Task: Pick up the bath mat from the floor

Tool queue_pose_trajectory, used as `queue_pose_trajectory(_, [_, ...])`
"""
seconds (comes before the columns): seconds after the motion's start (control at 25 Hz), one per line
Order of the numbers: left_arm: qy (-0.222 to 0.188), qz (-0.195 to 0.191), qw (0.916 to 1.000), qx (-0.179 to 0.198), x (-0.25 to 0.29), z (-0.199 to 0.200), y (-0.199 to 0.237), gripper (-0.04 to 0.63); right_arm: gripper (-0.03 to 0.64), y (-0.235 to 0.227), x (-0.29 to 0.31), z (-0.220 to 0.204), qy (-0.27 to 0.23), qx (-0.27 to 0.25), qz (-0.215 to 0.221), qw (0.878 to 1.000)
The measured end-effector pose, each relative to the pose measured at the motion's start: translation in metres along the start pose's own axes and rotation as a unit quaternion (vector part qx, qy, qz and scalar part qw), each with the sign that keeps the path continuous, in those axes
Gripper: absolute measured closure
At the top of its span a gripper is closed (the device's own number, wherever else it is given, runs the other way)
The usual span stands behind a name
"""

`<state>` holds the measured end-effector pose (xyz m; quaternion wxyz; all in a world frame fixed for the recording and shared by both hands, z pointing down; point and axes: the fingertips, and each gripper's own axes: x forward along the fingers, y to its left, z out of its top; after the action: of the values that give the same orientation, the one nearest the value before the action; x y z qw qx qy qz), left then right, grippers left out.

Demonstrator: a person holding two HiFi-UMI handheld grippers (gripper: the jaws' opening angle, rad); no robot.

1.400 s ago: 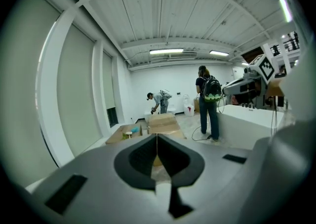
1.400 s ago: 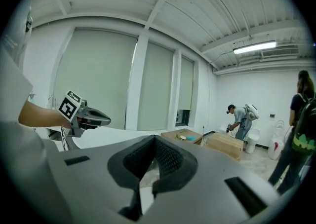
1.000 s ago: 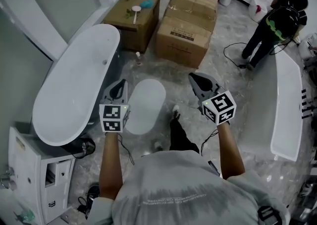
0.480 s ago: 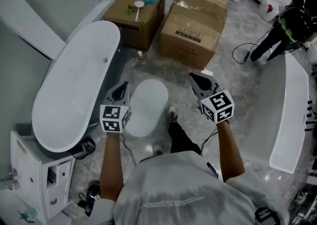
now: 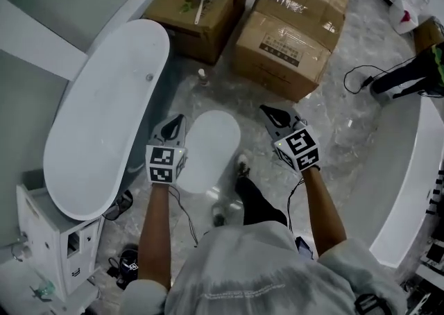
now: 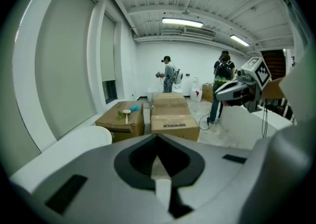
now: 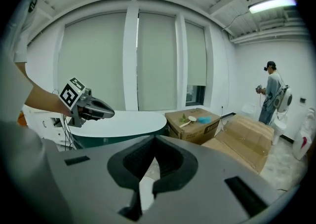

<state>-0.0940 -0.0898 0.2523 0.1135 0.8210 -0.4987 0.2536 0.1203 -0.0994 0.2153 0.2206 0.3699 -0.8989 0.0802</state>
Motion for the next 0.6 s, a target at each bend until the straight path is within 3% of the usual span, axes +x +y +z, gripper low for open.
queue_pose_trajectory(0.28, [0.045, 0.009, 0.9988, -0.019, 0.075, -0.022, 0.021, 0.577, 0.602, -0.051, 0.068, -0.045, 0.035, 0.055, 0.027, 0.998])
queue_pose_trajectory(0.6, [0.081, 0.001, 0.9958, -0.043, 0.124, -0.089, 0.04, 0.577, 0.601, -0.059, 0.126, -0.113, 0.074, 0.105, 0.027, 0.991])
